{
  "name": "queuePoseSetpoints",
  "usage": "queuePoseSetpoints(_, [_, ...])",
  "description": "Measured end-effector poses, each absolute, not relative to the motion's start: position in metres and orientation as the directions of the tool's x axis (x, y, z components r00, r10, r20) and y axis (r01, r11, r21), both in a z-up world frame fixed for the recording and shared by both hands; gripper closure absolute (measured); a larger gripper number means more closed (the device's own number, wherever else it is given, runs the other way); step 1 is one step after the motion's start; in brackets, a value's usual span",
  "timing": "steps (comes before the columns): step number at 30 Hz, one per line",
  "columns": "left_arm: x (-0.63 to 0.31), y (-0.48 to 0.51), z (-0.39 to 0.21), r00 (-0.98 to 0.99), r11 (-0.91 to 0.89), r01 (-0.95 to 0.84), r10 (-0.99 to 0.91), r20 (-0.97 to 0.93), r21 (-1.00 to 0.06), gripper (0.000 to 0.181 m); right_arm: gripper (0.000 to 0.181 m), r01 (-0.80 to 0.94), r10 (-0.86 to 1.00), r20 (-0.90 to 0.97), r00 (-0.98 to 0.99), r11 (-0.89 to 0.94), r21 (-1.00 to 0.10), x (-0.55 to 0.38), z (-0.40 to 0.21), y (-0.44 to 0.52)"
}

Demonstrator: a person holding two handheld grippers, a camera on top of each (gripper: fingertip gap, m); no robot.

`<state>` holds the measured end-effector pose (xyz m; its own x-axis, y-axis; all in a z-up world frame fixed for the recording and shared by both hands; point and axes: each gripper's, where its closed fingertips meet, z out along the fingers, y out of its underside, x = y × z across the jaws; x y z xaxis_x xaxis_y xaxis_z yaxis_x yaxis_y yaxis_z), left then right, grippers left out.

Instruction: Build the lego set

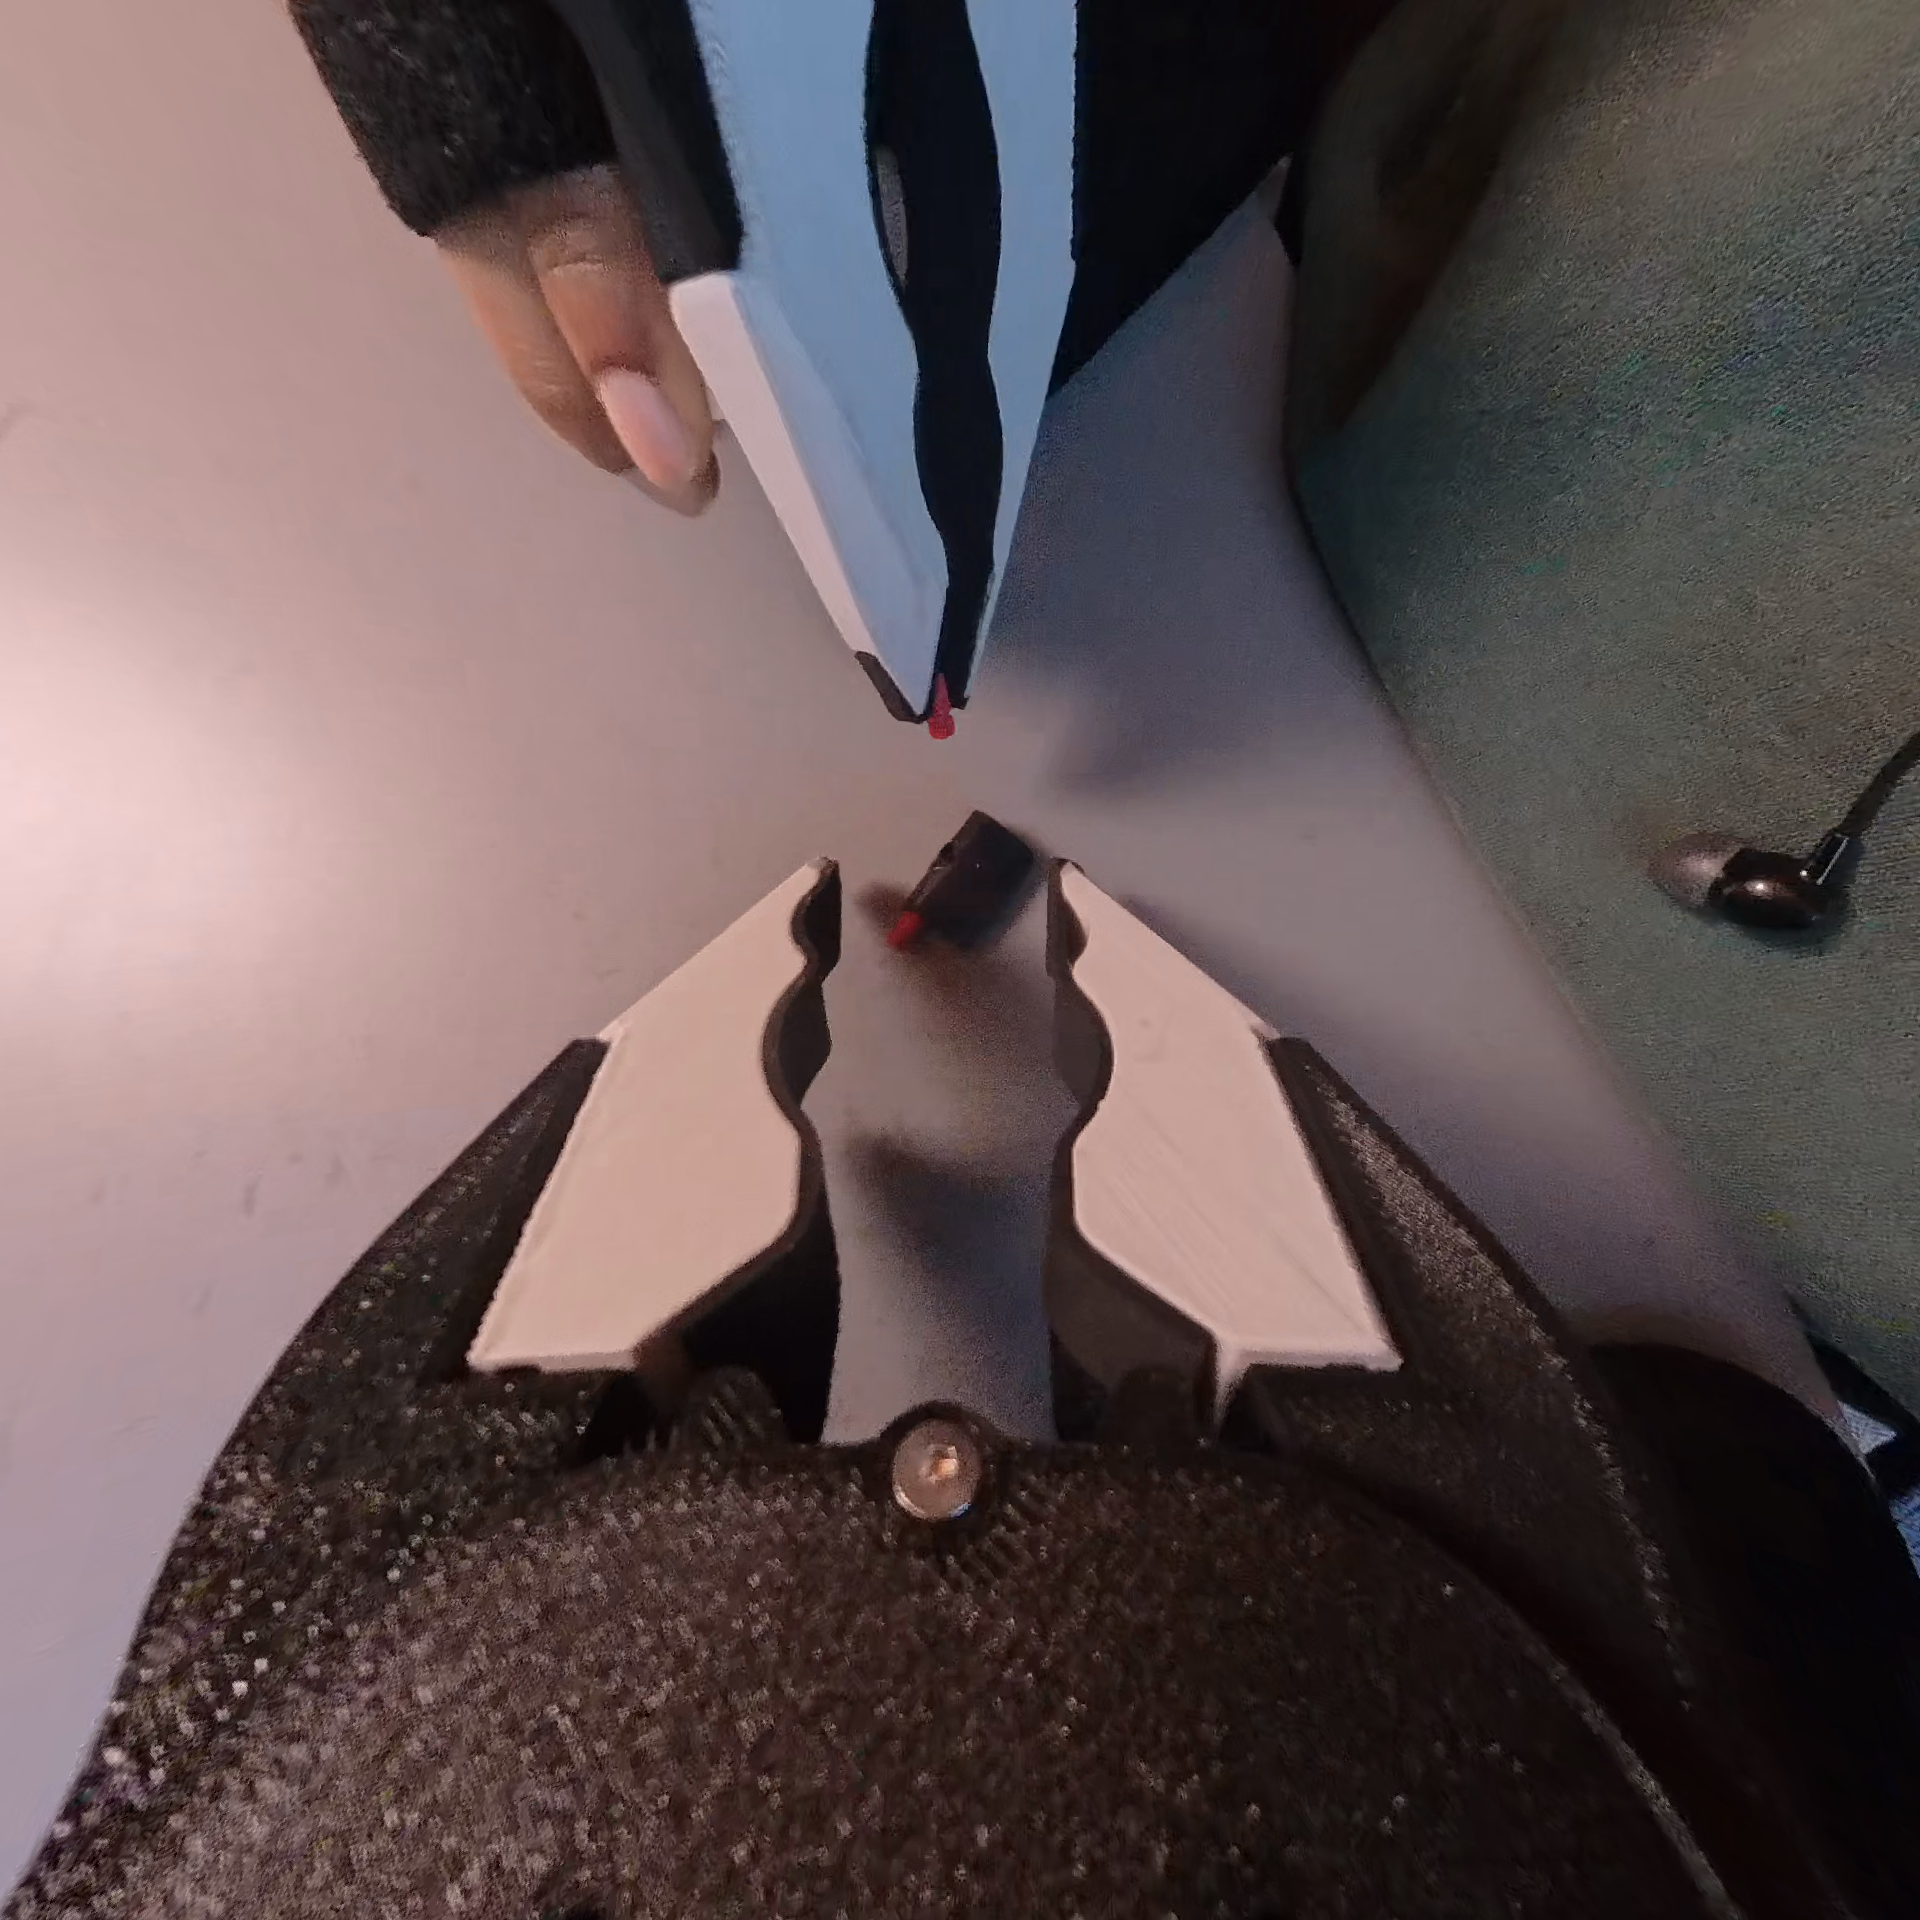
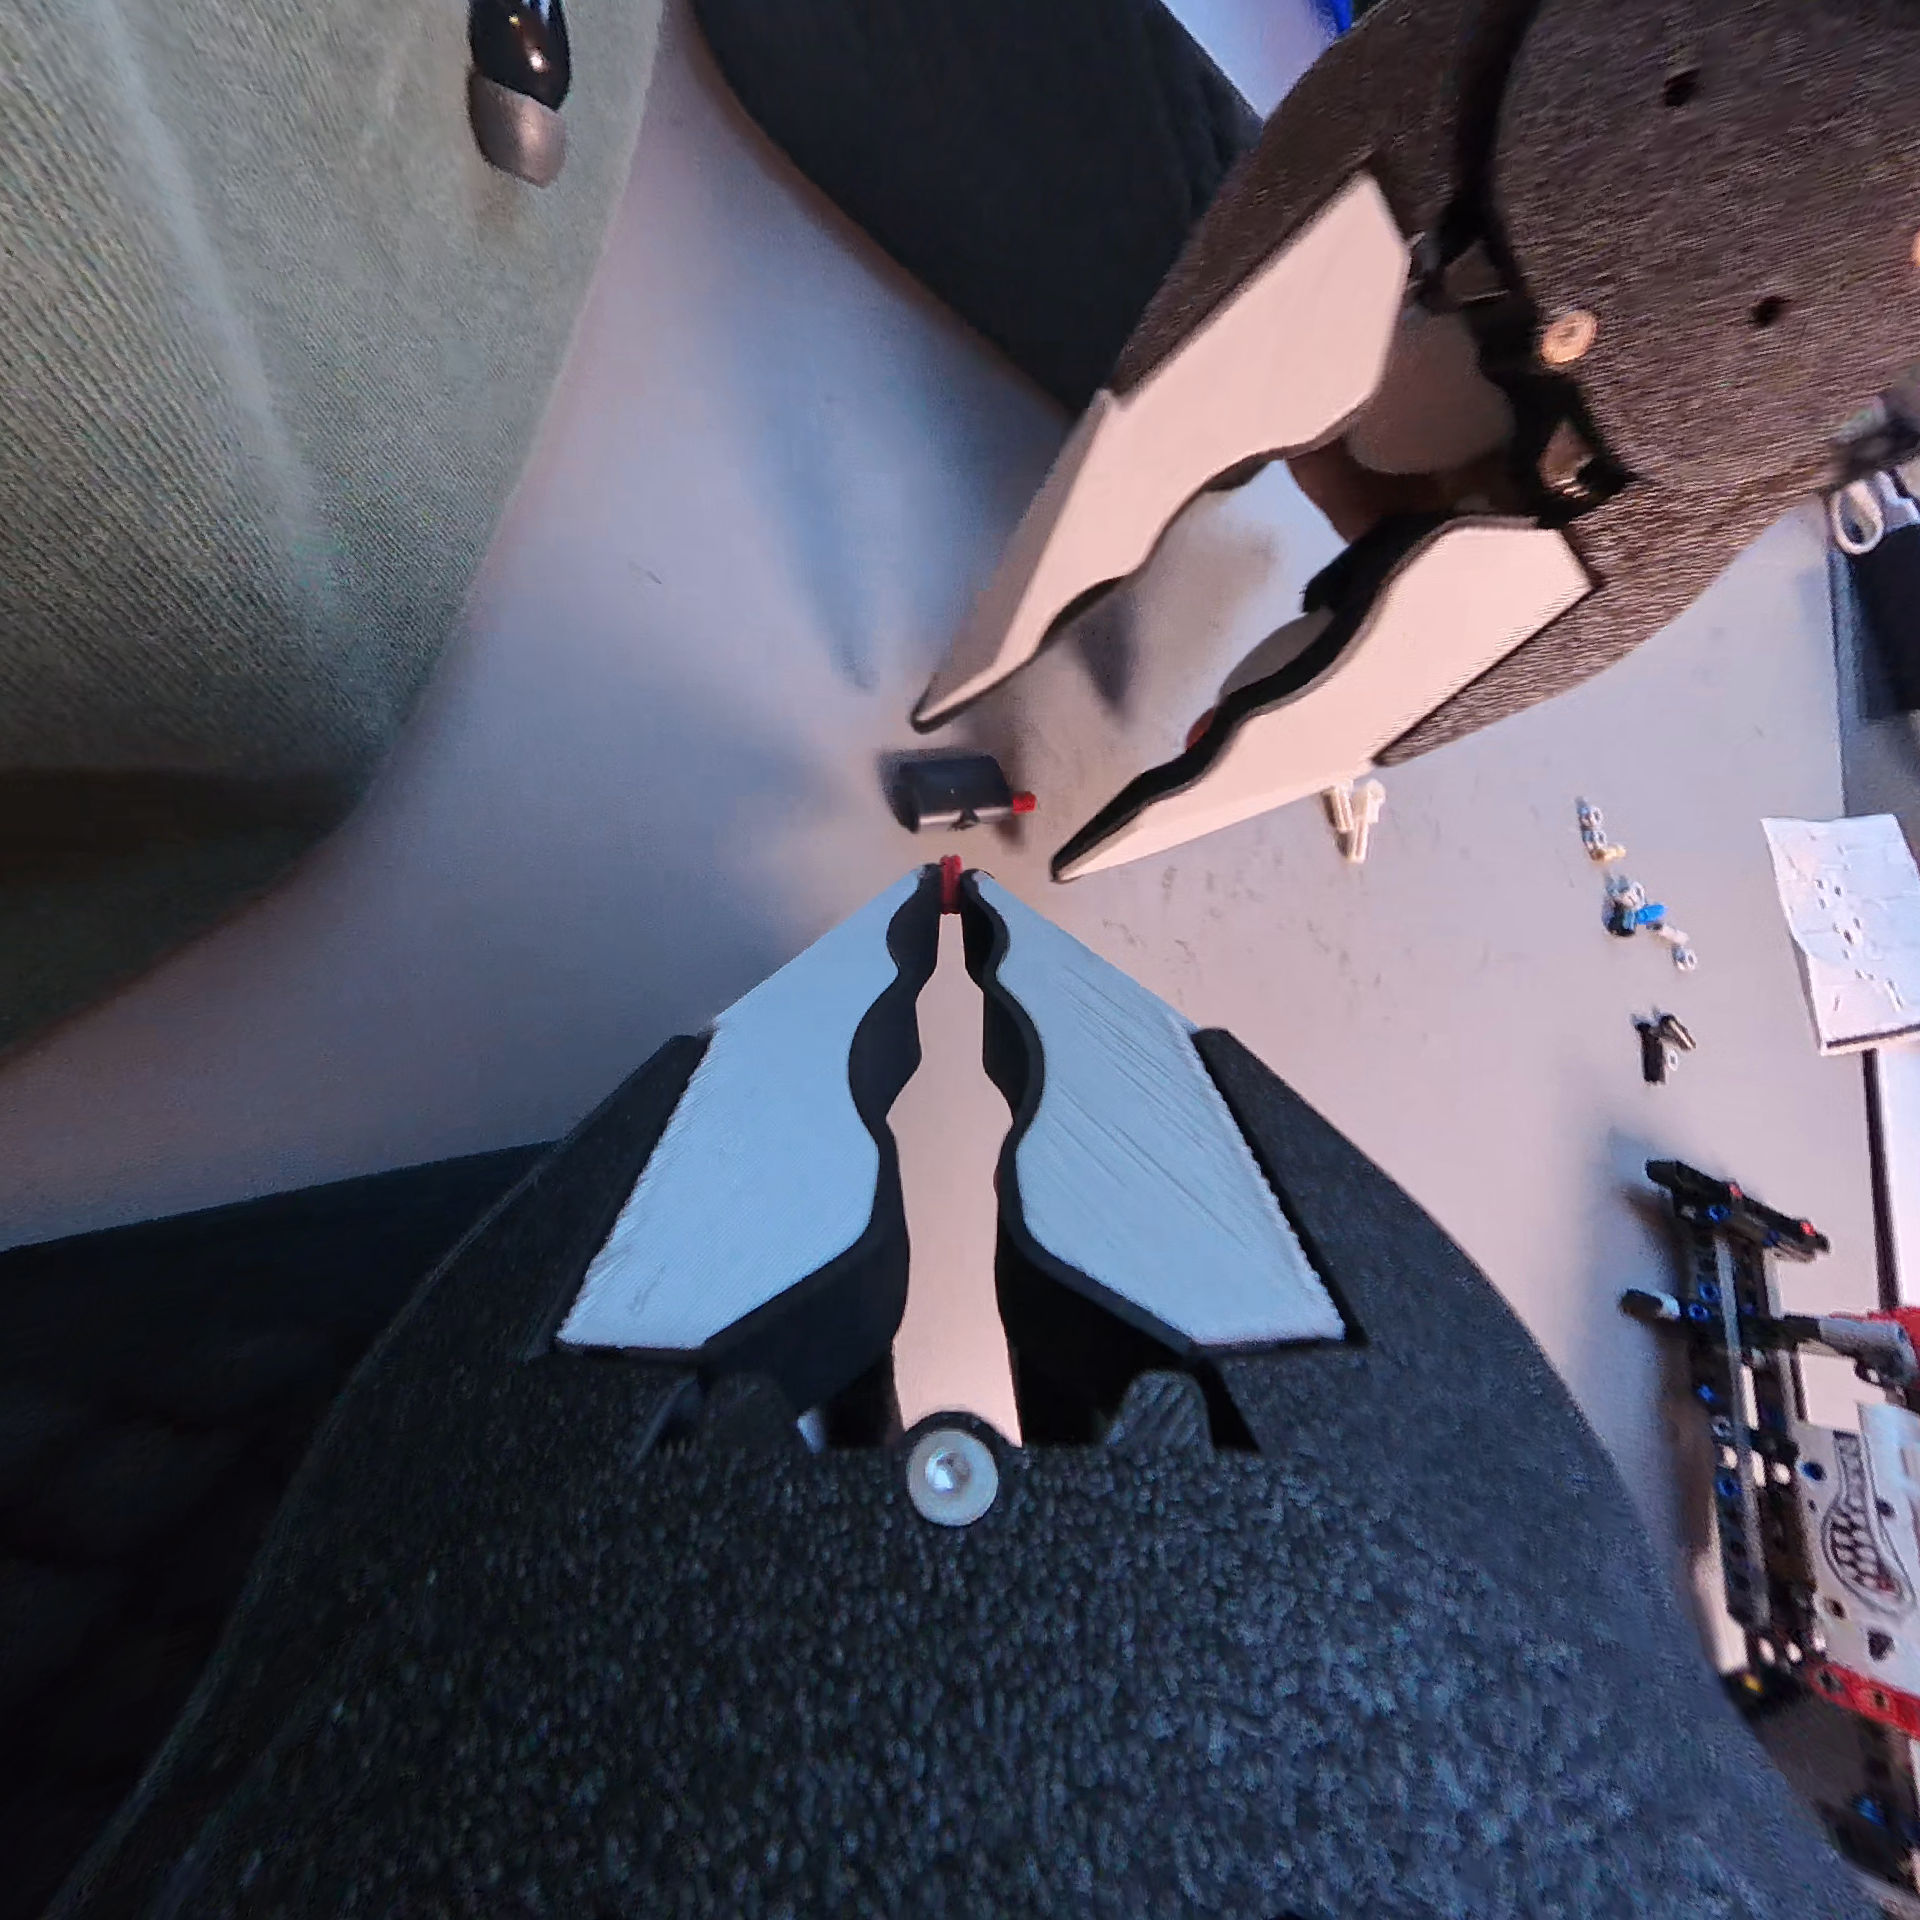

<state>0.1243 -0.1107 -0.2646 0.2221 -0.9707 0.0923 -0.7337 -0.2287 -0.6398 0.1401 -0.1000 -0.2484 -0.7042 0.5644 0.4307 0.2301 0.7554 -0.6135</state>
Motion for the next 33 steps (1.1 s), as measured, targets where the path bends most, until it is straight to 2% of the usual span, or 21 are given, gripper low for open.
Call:
queuePoseSetpoints(1, [0.127, -0.111, -0.269, 0.203, -0.211, -0.739, -0.975, 0.086, -0.639, 0.143, 0.179, 0.239, 0.576, 0.430, -0.695, 0.750, -0.617, 0.141, -0.247, -0.099])
queuePoseSetpoints(3, [0.128, -0.107, -0.272, 0.188, -0.164, -0.732, -0.982, 0.036, -0.661, 0.153, 0.179, 0.256, 0.591, 0.438, -0.677, 0.748, -0.613, 0.145, -0.245, -0.095])
queuePoseSetpoints(5, [0.128, -0.108, -0.272, 0.199, -0.158, -0.711, -0.980, 0.020, -0.686, 0.155, 0.179, 0.274, 0.610, 0.445, -0.655, 0.741, -0.612, 0.149, -0.244, -0.092])
queuePoseSetpoints(7, [0.127, -0.112, -0.272, 0.182, -0.106, -0.736, -0.982, -0.045, -0.668, 0.168, 0.179, 0.289, 0.639, 0.445, -0.628, 0.722, -0.629, 0.153, -0.241, -0.089])
queuePoseSetpoints(10, [0.123, -0.112, -0.270, 0.244, -0.169, -0.744, -0.969, -0.028, -0.646, 0.169, 0.179, 0.299, 0.679, 0.454, -0.577, 0.693, -0.656, 0.154, -0.235, -0.083])
queuePoseSetpoints(14, [0.120, -0.106, -0.235, 0.328, -0.253, -0.570, -0.942, 0.066, -0.782, 0.170, 0.179, 0.284, 0.745, 0.427, -0.512, 0.617, -0.734, 0.148, -0.221, -0.080])
queuePoseSetpoints(16, [0.119, -0.102, -0.213, 0.363, -0.268, -0.456, -0.927, 0.098, -0.849, 0.176, 0.179, 0.252, 0.783, 0.404, -0.473, 0.560, -0.789, 0.142, -0.209, -0.079])
queuePoseSetpoints(20, [0.116, -0.094, -0.193, 0.423, -0.252, -0.330, -0.901, 0.096, -0.910, 0.176, 0.179, 0.203, 0.832, 0.355, -0.427, 0.471, -0.858, 0.130, -0.192, -0.076])
queuePoseSetpoints(27, [0.116, -0.088, -0.192, 0.482, -0.190, -0.342, -0.876, 0.001, -0.920, 0.176, 0.179, 0.210, 0.811, 0.361, -0.461, 0.495, -0.843, 0.117, -0.195, -0.081])
queuePoseSetpoints(33, [0.113, -0.086, -0.212, 0.489, -0.170, -0.471, -0.867, -0.096, -0.866, 0.177, 0.179, 0.242, 0.805, 0.334, -0.490, 0.494, -0.835, 0.120, -0.196, -0.080])
